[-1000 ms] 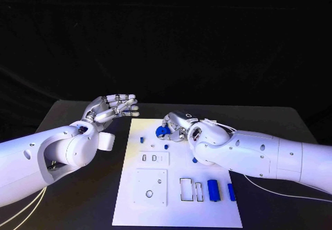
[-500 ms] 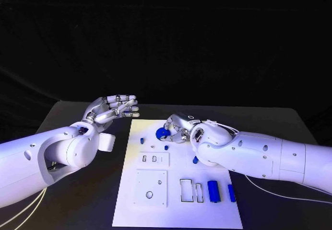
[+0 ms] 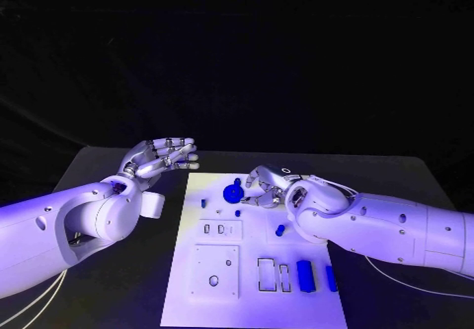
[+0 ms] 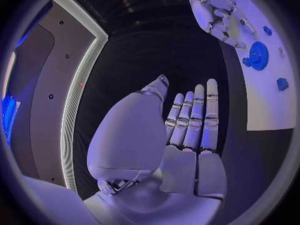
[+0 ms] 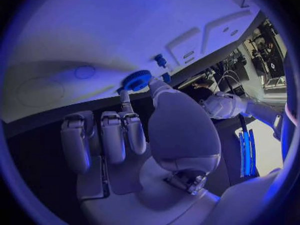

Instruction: Assemble the parts on the task board

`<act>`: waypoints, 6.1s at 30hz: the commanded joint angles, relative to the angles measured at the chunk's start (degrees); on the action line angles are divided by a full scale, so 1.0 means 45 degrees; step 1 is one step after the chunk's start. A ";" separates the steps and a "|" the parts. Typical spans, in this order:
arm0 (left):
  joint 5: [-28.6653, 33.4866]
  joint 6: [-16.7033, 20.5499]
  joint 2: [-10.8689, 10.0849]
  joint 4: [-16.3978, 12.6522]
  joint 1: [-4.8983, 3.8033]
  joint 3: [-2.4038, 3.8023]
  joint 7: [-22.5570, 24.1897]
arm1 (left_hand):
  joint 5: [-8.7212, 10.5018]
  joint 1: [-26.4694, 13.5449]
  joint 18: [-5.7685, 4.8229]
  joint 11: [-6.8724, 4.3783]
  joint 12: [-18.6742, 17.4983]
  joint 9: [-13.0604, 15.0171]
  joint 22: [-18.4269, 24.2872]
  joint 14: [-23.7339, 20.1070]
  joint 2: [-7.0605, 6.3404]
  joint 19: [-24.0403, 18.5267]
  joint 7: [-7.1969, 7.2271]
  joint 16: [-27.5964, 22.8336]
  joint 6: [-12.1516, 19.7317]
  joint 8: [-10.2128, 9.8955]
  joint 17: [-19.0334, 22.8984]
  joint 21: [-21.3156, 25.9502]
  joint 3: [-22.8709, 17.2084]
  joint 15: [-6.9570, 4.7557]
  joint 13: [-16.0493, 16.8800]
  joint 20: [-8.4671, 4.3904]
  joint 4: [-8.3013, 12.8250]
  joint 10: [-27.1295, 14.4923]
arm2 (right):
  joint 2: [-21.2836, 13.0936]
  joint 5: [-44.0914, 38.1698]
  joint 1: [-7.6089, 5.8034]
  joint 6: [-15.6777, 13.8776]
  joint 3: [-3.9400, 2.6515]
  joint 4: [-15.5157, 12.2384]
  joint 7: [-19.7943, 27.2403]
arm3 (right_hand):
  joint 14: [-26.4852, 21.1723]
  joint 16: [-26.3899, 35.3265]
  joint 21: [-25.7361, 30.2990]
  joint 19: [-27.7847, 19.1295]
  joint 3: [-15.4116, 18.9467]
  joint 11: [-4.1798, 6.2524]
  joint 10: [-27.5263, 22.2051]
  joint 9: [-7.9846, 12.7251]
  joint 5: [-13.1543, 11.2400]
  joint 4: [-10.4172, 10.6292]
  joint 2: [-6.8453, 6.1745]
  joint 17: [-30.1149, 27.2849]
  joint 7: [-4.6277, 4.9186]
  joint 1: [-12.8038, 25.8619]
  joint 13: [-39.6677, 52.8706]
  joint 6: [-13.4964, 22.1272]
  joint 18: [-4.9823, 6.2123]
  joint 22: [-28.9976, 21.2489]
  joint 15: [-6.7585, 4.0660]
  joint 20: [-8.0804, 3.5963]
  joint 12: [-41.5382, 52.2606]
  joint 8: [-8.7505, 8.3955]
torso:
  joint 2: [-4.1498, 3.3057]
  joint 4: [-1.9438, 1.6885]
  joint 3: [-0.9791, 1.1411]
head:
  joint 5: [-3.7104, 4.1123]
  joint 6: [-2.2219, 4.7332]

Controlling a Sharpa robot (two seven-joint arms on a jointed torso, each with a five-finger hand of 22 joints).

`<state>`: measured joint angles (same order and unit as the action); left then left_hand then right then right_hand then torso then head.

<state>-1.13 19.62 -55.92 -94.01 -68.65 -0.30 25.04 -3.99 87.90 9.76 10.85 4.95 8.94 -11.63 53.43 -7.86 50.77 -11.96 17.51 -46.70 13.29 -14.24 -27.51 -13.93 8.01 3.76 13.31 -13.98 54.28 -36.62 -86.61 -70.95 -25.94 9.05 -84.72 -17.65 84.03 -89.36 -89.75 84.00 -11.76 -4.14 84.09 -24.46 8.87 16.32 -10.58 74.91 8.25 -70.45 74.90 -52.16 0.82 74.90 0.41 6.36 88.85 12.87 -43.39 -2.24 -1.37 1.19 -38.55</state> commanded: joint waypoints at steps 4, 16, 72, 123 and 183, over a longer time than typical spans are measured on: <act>-0.0044 -0.0209 0.0048 0.0092 -0.0013 0.0007 0.0101 | 0.0054 0.0044 0.0120 0.0019 -0.0089 -0.0011 -0.0018 -0.0086 -0.0021 -0.0059 -0.0333 -0.0081 0.0039 -0.0063 -0.0015 -0.0059 -0.0004 0.0042 0.0003 0.0018 0.0079 0.0005 | -0.1375 0.0950 -0.0358 -0.1136 -0.0043 -0.0990 0.1087 | 0.1207 -0.0025 -0.0055 0.1333 -0.0097 0.0054 0.1087 0.0020 0.0070 -0.0098 0.0032 0.2810 0.0062 -0.0422 0.3096 0.0015 -0.0183 0.3355 -0.0104 -0.0059 -0.0019 -0.0124 | 0.0077 0.0118 0.0068 | -0.0051 0.0063; -0.0039 -0.0353 0.0212 0.0237 0.0000 -0.0030 0.0094 | 0.0052 0.0044 0.0121 0.0019 -0.0105 -0.0011 -0.0021 -0.0078 -0.0014 -0.0072 -0.0334 -0.0092 0.0038 -0.0066 -0.0032 -0.0073 -0.0006 0.0041 0.0003 0.0020 0.0089 0.0015 | -0.4267 0.4082 -0.0857 -0.0875 -0.0041 -0.1679 0.3959 | 0.1154 0.0037 0.0070 0.1237 -0.0738 0.0017 0.0864 0.0011 0.0041 -0.0898 -0.0304 0.2589 0.0111 -0.2087 0.2846 -0.0168 -0.0143 0.3247 -0.0106 -0.0060 -0.0300 -0.0357 | 0.0250 0.0393 0.0233 | -0.0003 0.0079; -0.0037 -0.0356 0.0288 0.0313 0.0012 -0.0061 0.0065 | 0.0051 0.0052 0.0124 0.0011 -0.0117 -0.0005 -0.0027 -0.0060 0.0002 -0.0093 -0.0327 -0.0108 0.0012 -0.0057 -0.0063 -0.0099 -0.0017 0.0036 0.0008 0.0019 0.0111 0.0059 | -0.3706 0.4639 0.0456 0.0394 0.0066 0.0569 0.4324 | 0.1192 0.0000 0.0028 0.1274 -0.1683 0.0071 0.0764 0.0080 0.0055 -0.1002 0.0141 0.2765 0.0062 -0.2474 0.2718 -0.0652 -0.0158 0.3289 -0.0142 -0.0083 -0.0446 -0.0681 | 0.0261 0.0396 0.0256 | 0.0106 -0.0263; -0.0037 -0.0418 0.0390 0.0476 0.0014 -0.0062 0.0029 | 0.0054 0.0035 0.0124 0.0014 -0.0138 -0.0006 -0.0029 -0.0061 -0.0003 -0.0108 -0.0334 -0.0125 0.0019 -0.0065 -0.0079 -0.0114 -0.0009 0.0039 0.0005 0.0021 0.0112 0.0061 | -0.2695 0.2730 0.0138 -0.1163 0.0003 -0.1754 0.1424 | 0.1215 -0.0020 -0.0055 0.1333 -0.3646 0.0353 0.0817 -0.0067 0.0006 -0.1661 0.0507 0.2862 -0.0238 -0.1936 0.2747 -0.1433 -0.0183 0.3355 -0.0367 -0.0301 -0.0427 -0.0479 | 0.0347 0.0429 0.0239 | -0.0043 -0.0428; -0.0037 -0.0533 0.0628 0.0728 0.0011 -0.0067 -0.0119 | 0.0062 0.0000 0.0123 0.0016 -0.0158 -0.0006 -0.0033 -0.0057 0.0001 -0.0129 -0.0334 -0.0147 0.0017 -0.0069 -0.0105 -0.0135 0.0003 0.0042 0.0006 0.0026 0.0105 0.0078 | 0.1109 0.0697 0.1615 -0.0392 0.0080 -0.1894 -0.1820 | 0.1175 0.0032 -0.0055 0.1333 -0.3702 0.0366 0.0737 -0.0144 -0.0015 -0.1801 0.0153 0.2683 -0.0237 -0.1350 0.2635 -0.1291 -0.0183 0.3355 -0.0398 -0.0345 -0.0569 -0.0490 | 0.0432 0.0397 0.0214 | -0.0621 -0.1021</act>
<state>-1.12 18.27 -53.14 -90.59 -68.55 -0.64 24.30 -3.99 87.90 9.76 10.85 4.44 8.94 -11.71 53.43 -7.86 50.57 -11.96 17.07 -46.70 13.29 -14.66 -27.72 -14.09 8.01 3.76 13.53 -13.83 54.28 -31.63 -82.54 -63.97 -28.64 9.23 -93.63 -25.09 84.03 -89.36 -89.75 84.00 -28.40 -2.80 83.98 -25.06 8.50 8.53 -9.65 74.93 6.94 -76.88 74.91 -58.09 0.82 74.92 -0.84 5.12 86.63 10.60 -41.45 -0.46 -0.41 -1.53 -43.10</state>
